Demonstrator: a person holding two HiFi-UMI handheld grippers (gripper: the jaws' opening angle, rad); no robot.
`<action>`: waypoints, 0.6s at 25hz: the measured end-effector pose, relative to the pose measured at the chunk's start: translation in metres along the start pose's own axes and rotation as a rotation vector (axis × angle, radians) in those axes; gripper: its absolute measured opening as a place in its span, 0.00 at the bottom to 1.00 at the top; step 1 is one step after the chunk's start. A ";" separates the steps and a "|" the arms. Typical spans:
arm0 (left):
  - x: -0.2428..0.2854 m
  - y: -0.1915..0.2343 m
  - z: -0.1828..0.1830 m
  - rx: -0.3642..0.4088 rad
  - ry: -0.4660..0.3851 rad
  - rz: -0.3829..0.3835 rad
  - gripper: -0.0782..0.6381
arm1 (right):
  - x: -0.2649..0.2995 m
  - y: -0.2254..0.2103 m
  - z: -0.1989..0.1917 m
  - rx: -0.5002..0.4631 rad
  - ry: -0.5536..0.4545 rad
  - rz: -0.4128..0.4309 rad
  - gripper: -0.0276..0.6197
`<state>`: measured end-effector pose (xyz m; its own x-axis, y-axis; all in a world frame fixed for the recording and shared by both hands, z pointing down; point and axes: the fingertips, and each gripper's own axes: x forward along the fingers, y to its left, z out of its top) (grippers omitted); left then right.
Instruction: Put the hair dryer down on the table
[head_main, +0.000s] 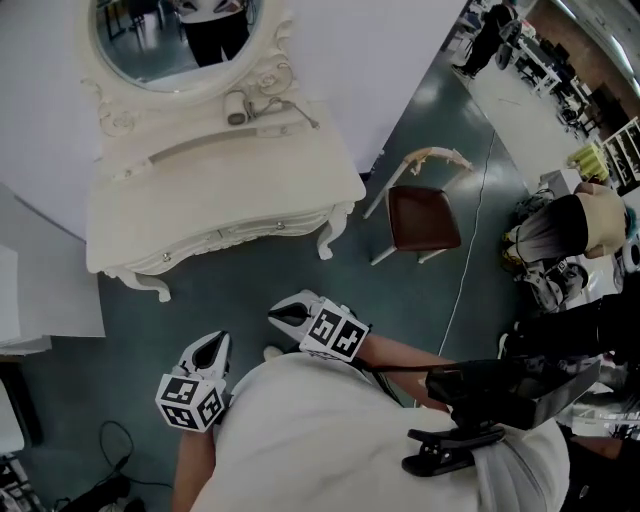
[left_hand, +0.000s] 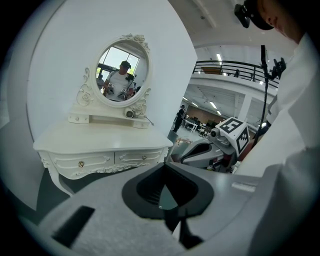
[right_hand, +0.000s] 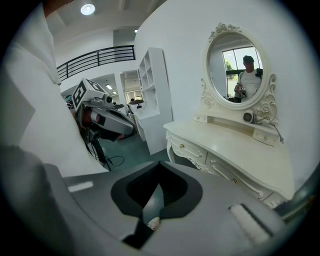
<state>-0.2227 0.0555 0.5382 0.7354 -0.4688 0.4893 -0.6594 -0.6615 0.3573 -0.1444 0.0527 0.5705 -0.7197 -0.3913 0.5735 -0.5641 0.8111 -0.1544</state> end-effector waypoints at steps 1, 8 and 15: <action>0.000 0.001 0.000 -0.001 0.000 0.001 0.11 | 0.001 0.000 0.001 -0.002 -0.001 0.002 0.04; 0.002 0.002 0.002 -0.004 0.004 0.004 0.11 | 0.002 -0.001 0.008 -0.019 -0.012 0.015 0.04; 0.007 0.000 0.001 -0.004 0.008 0.004 0.11 | 0.001 -0.001 0.004 -0.034 -0.008 0.022 0.04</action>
<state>-0.2173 0.0516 0.5404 0.7314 -0.4665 0.4974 -0.6630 -0.6574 0.3582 -0.1461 0.0501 0.5679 -0.7348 -0.3767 0.5641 -0.5343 0.8337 -0.1393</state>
